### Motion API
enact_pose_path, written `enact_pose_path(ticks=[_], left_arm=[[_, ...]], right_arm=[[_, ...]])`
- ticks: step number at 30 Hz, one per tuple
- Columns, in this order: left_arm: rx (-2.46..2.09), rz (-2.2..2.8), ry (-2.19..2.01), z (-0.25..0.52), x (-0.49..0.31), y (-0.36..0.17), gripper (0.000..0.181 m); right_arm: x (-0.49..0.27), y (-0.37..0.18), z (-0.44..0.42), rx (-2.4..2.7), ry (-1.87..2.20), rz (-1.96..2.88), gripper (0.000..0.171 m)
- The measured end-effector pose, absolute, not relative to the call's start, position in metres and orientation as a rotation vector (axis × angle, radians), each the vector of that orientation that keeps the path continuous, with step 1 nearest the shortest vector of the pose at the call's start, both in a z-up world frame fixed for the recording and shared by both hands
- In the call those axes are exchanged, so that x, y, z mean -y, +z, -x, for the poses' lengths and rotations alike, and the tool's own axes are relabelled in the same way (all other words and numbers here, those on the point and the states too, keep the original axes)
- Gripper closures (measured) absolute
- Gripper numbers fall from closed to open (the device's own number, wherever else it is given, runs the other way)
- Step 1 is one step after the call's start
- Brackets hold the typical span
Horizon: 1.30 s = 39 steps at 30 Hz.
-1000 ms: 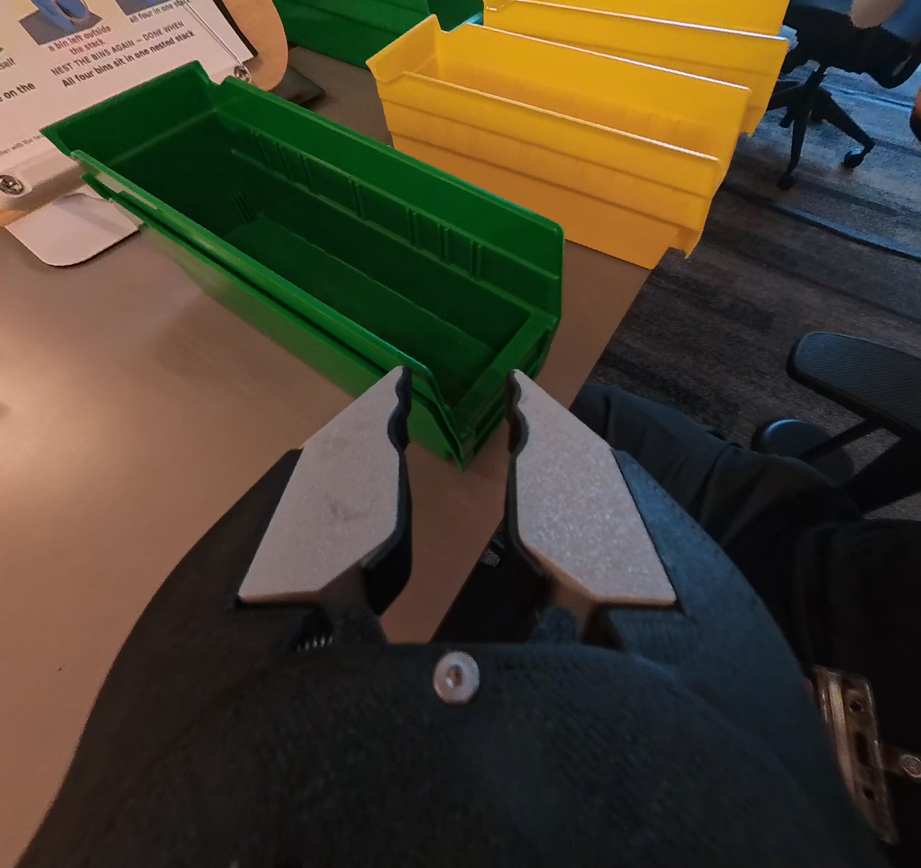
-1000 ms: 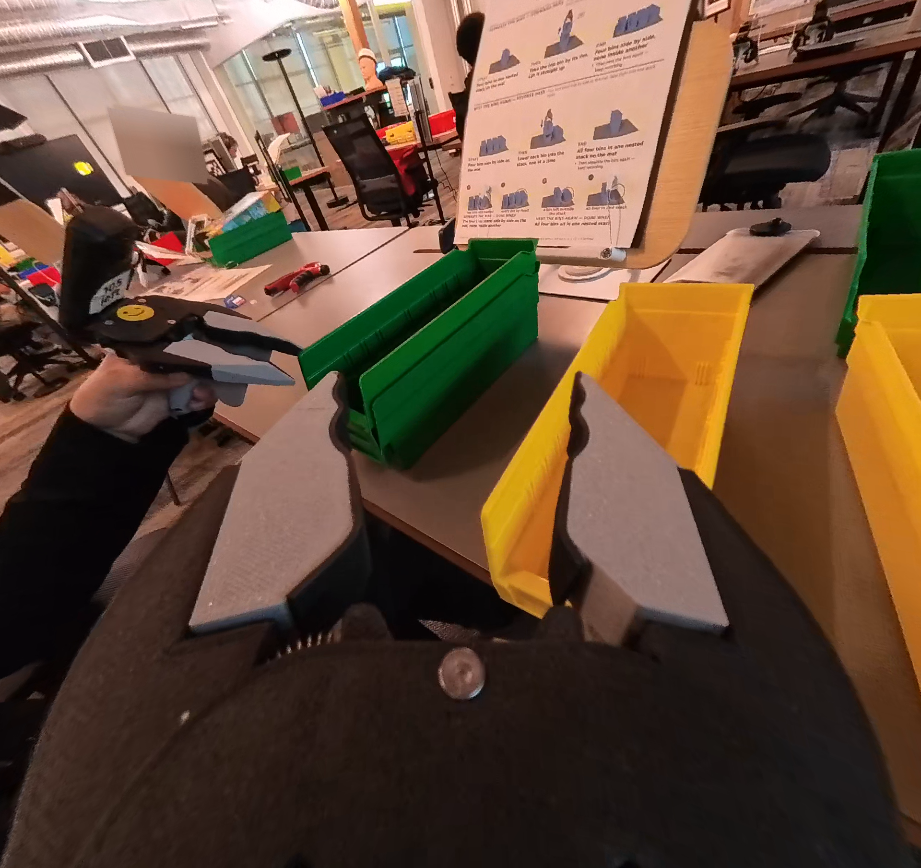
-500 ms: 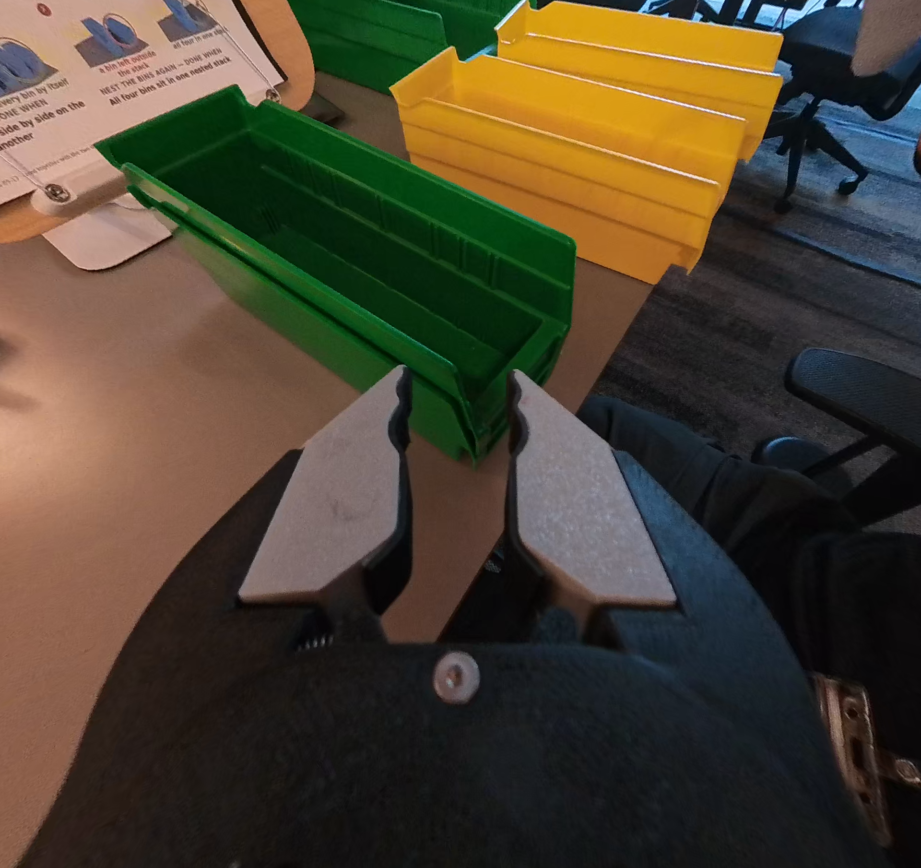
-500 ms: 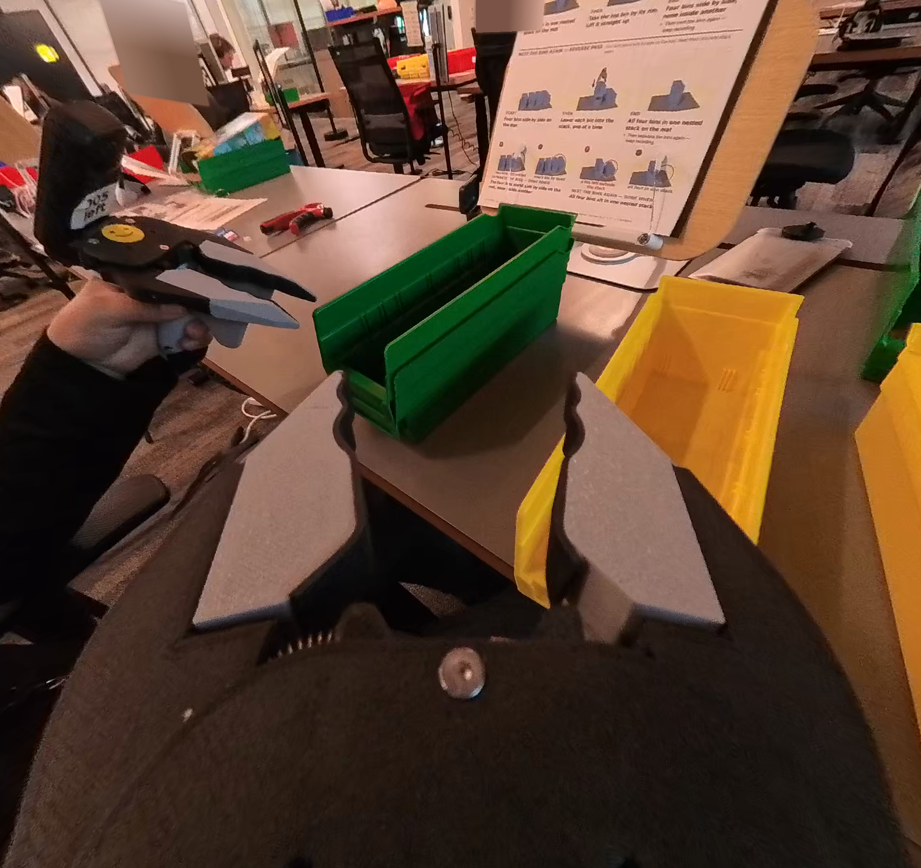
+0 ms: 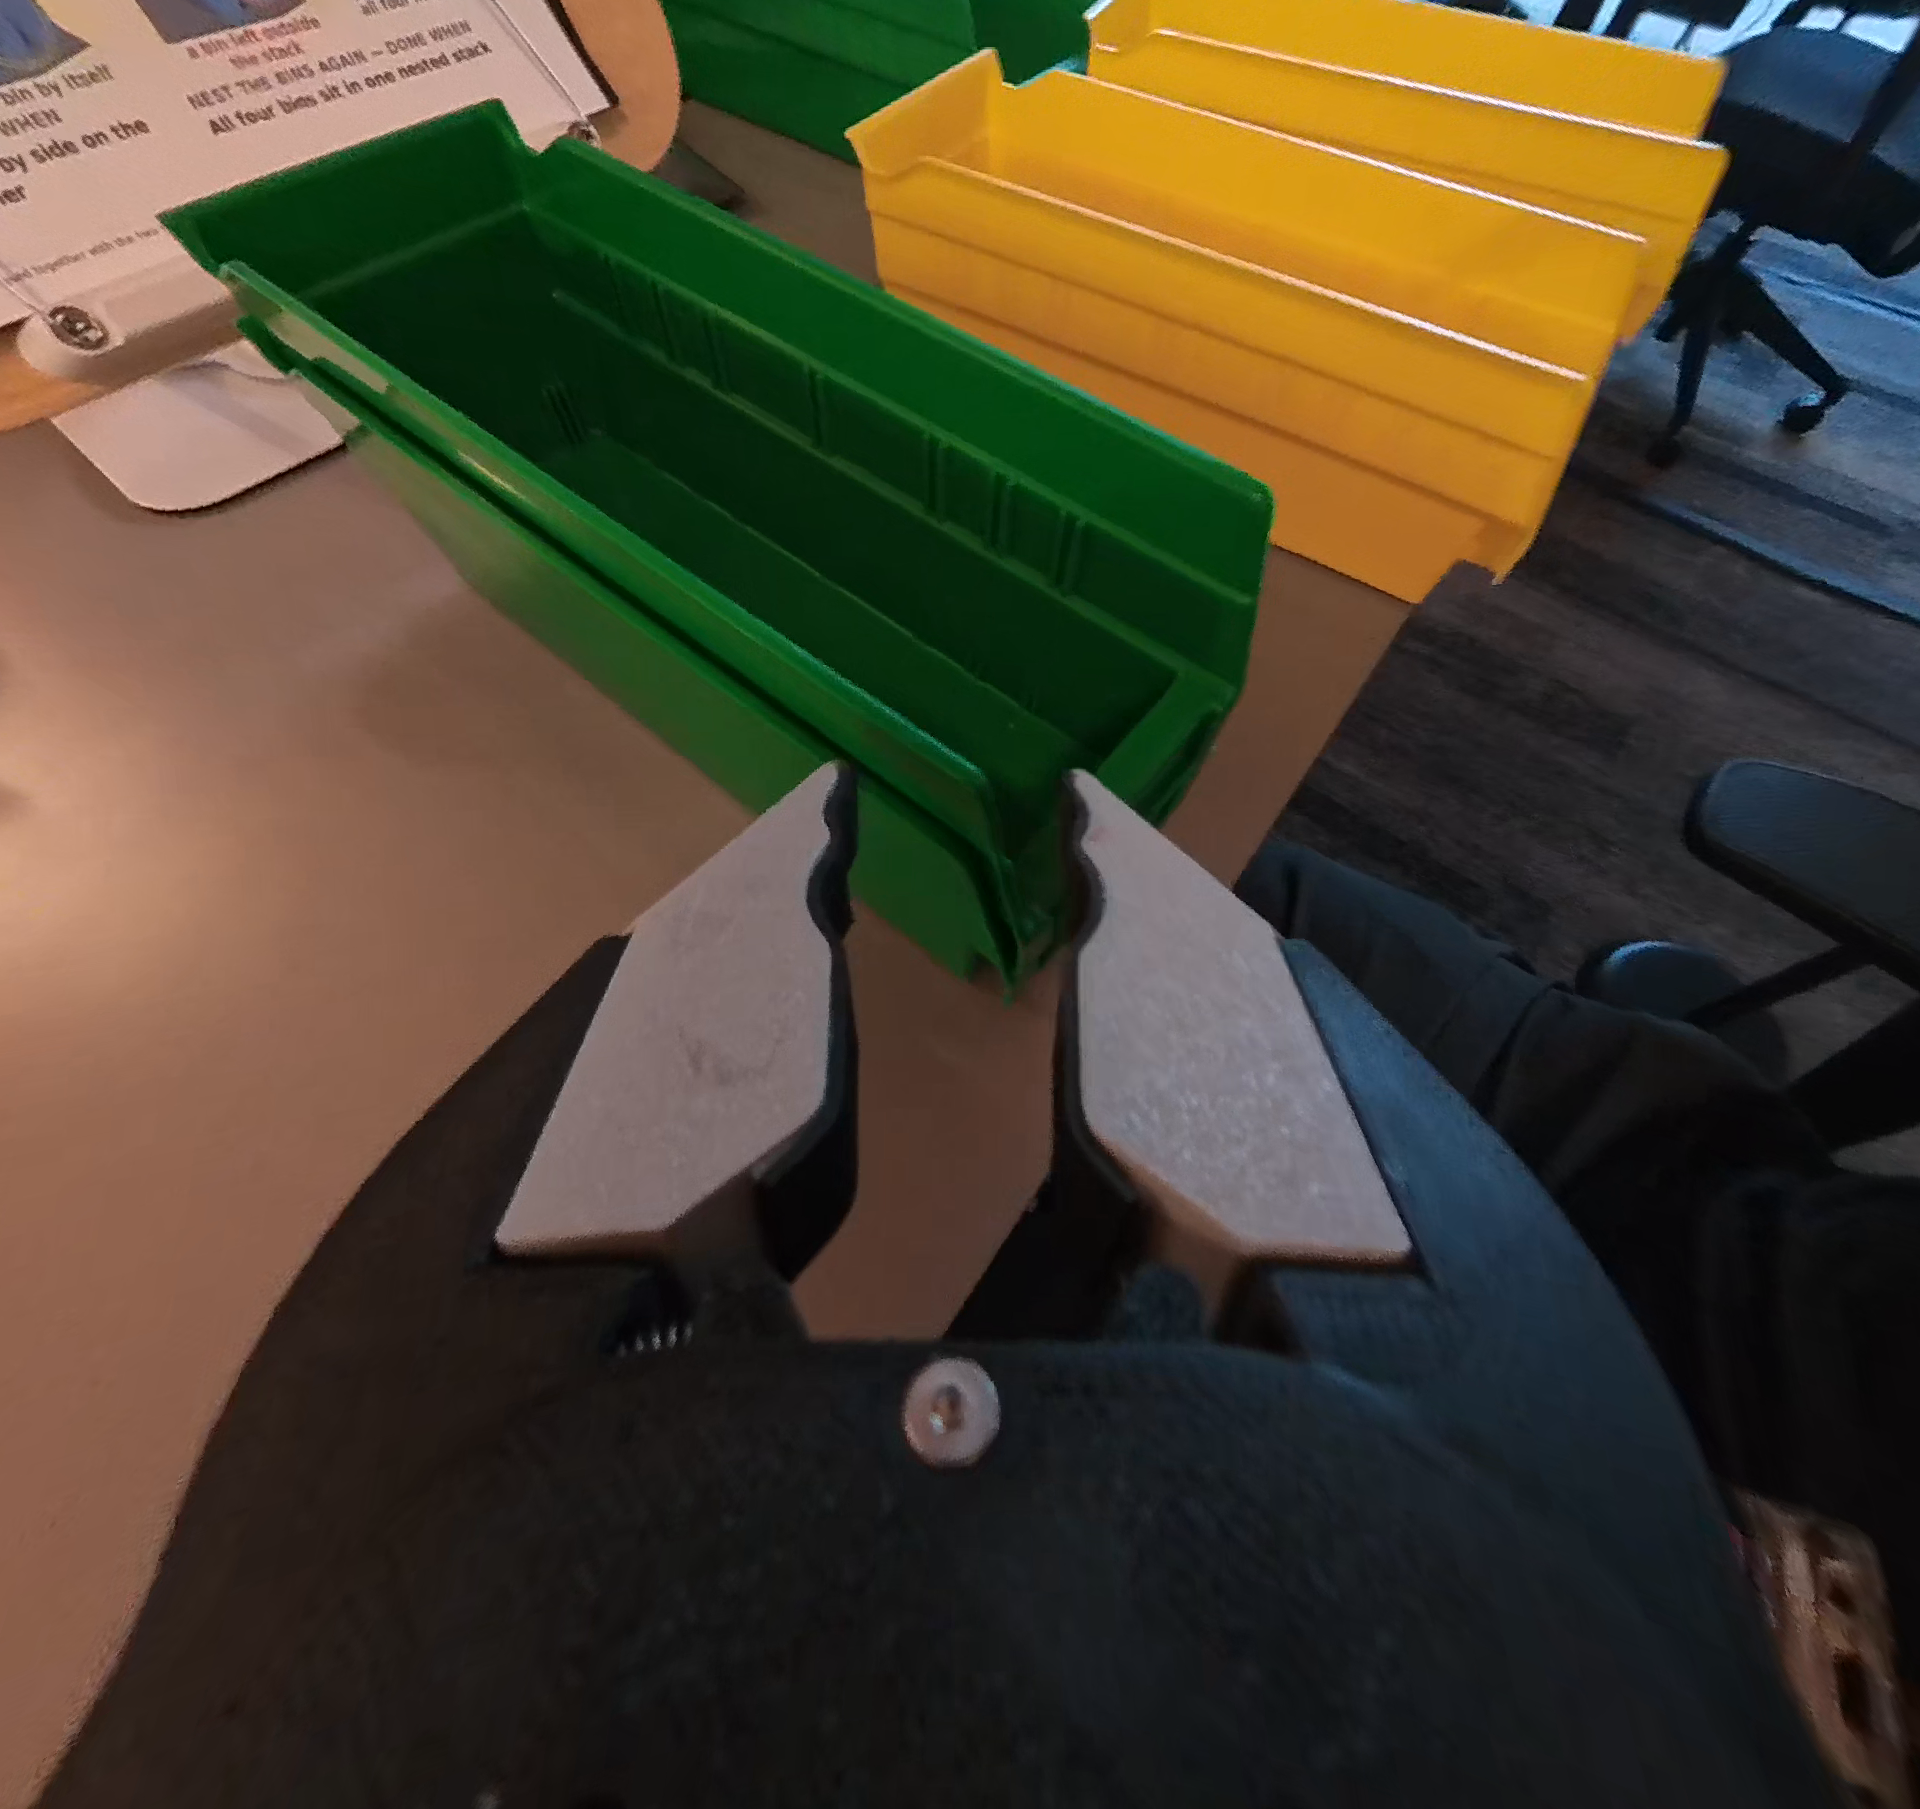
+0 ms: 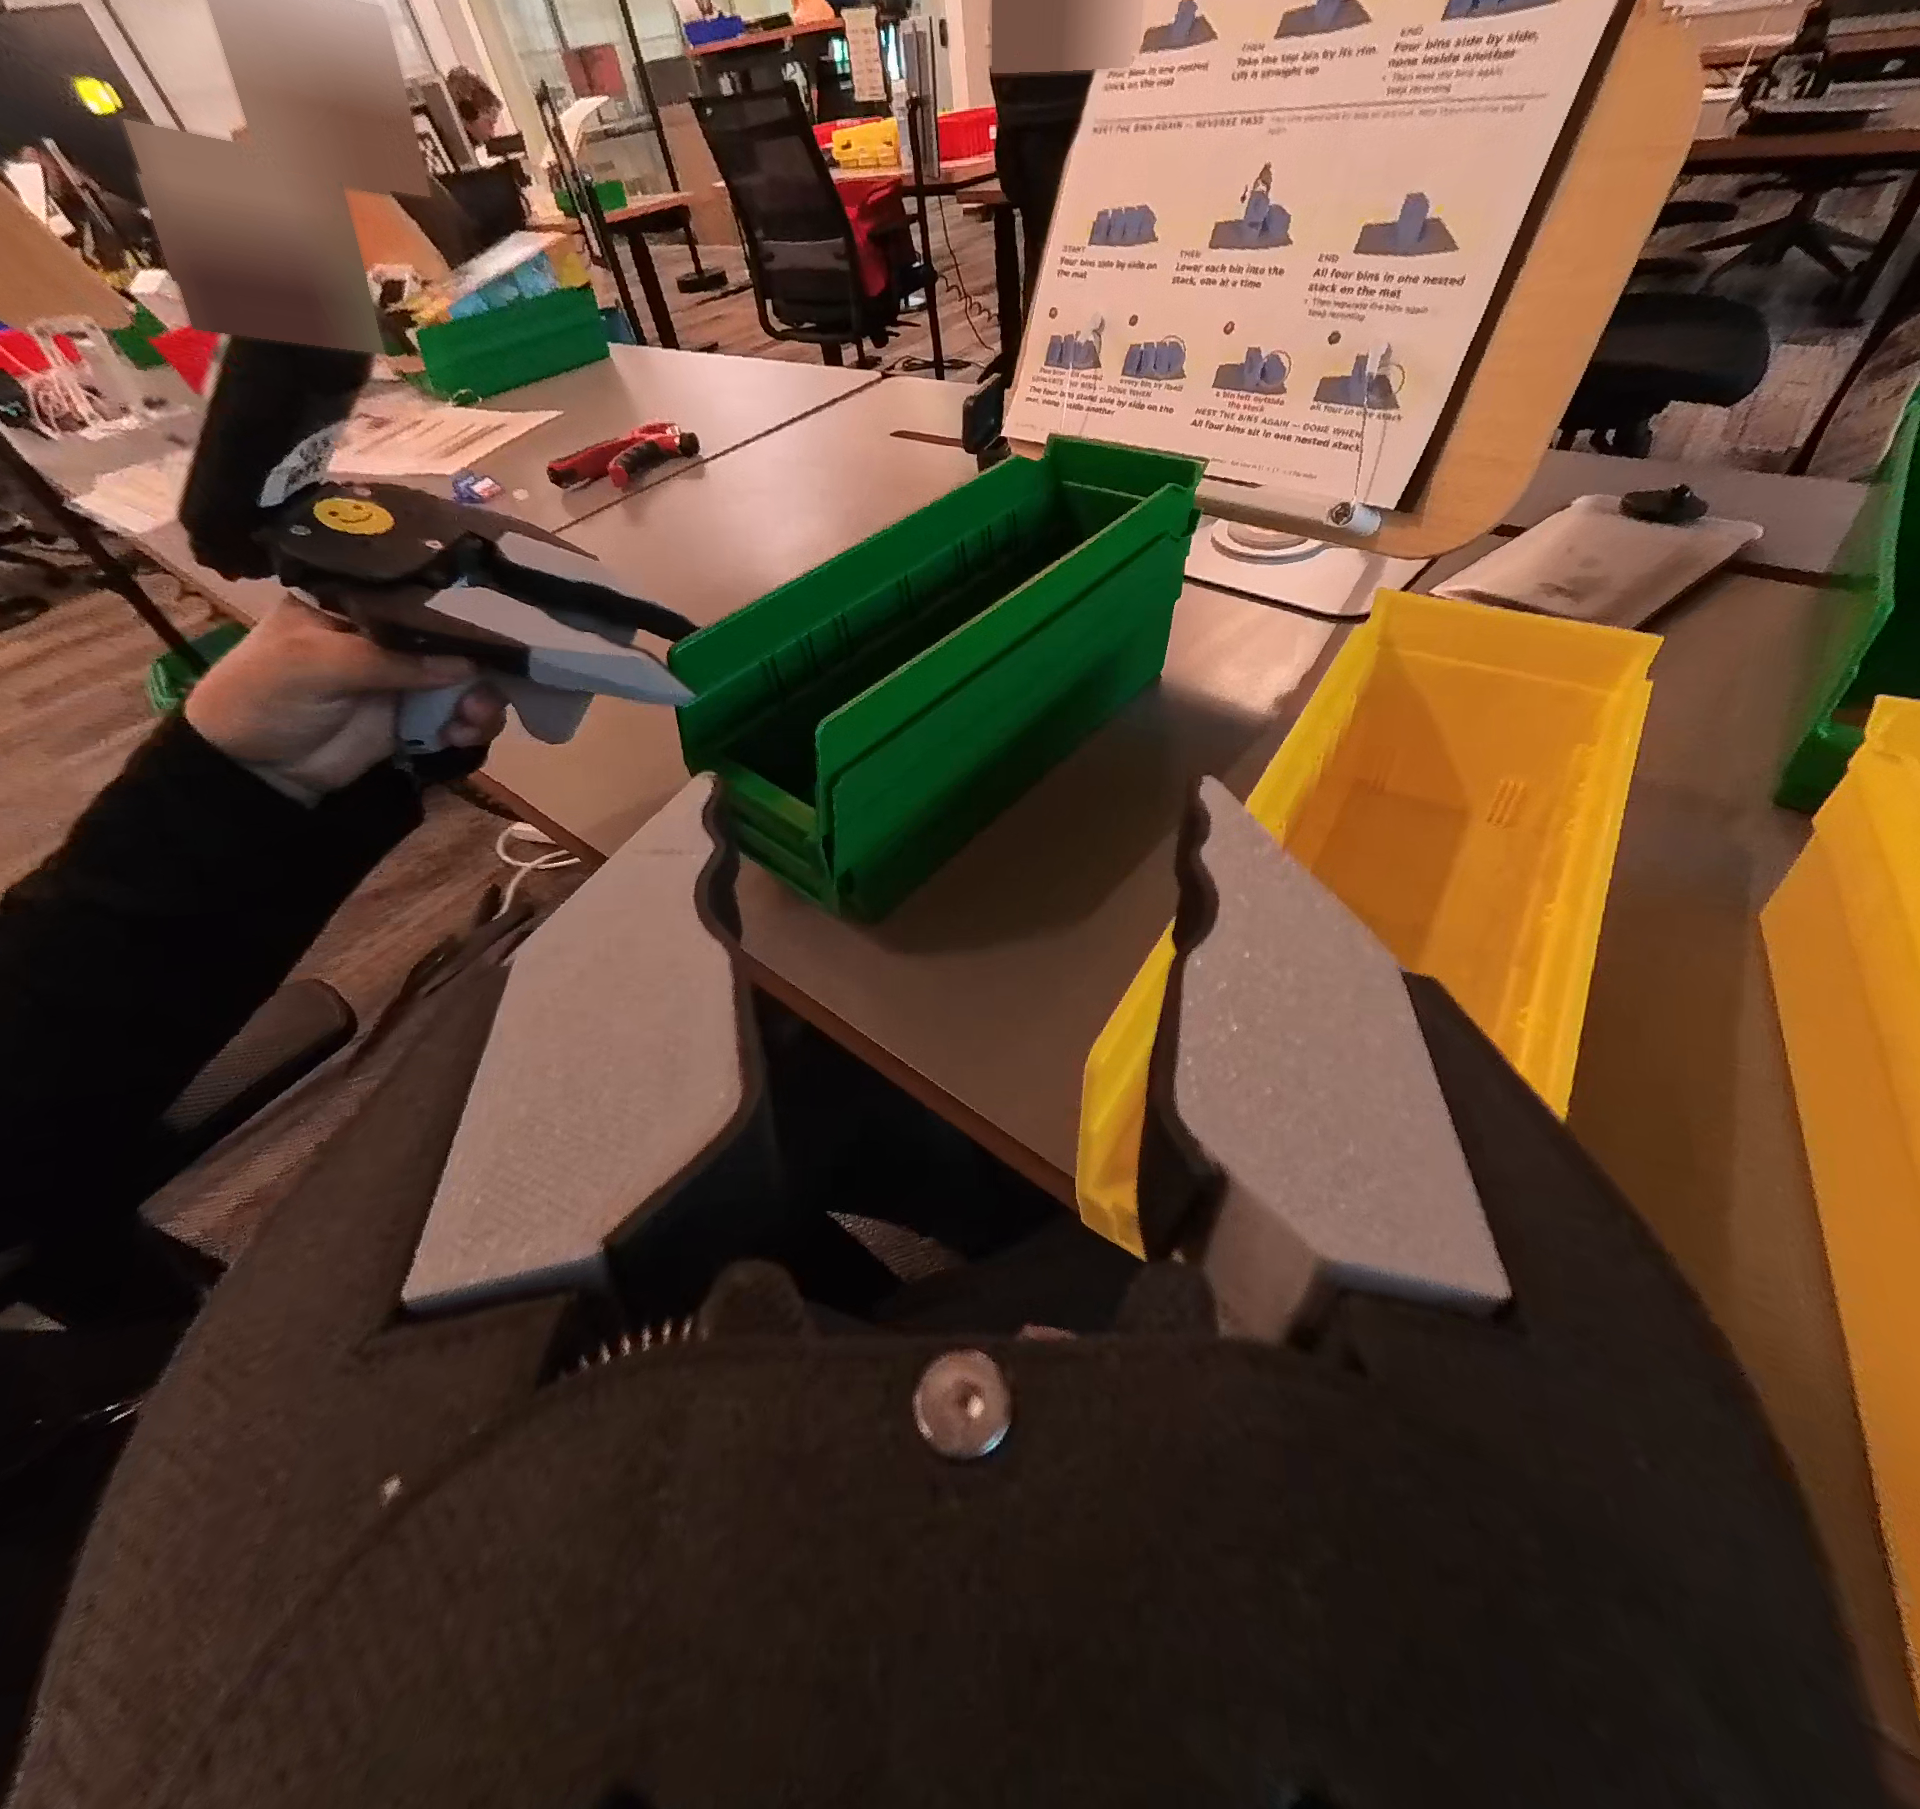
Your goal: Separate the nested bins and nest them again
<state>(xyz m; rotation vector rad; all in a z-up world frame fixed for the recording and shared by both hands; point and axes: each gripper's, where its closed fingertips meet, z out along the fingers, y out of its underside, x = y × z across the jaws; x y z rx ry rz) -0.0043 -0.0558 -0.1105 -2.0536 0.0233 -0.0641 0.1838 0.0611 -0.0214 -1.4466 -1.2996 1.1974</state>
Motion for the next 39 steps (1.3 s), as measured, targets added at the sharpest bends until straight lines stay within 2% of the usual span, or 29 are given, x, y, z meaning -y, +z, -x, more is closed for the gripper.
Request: enact_pose_path(ticks=[3,5,8,12,19,28,39], left_arm=[[0.049,2.055,-0.033,0.019,0.056,-0.114,0.142],[0.074,2.047,-0.062,0.023,0.059,-0.114,0.15],[0.095,2.03,-0.026,0.038,0.065,-0.111,0.173],[0.096,2.044,0.065,0.059,0.079,-0.11,0.177],[0.284,2.052,0.344,0.124,0.113,-0.109,0.178],[0.56,2.008,0.475,0.195,0.182,-0.106,0.175],[0.604,2.017,0.549,0.21,0.227,-0.095,0.178]], right_arm=[[-0.06,-0.02,-0.186,1.302,1.183,1.439,0.089],[-0.061,-0.02,-0.186,1.301,1.185,1.44,0.089],[-0.062,-0.019,-0.188,1.293,1.194,1.442,0.089],[-0.06,-0.016,-0.189,1.292,1.193,1.432,0.089],[-0.058,-0.017,-0.188,1.304,1.169,1.433,0.088],[-0.061,-0.02,-0.187,1.302,1.165,1.442,0.088],[-0.059,-0.022,-0.184,1.313,1.159,1.449,0.089]])
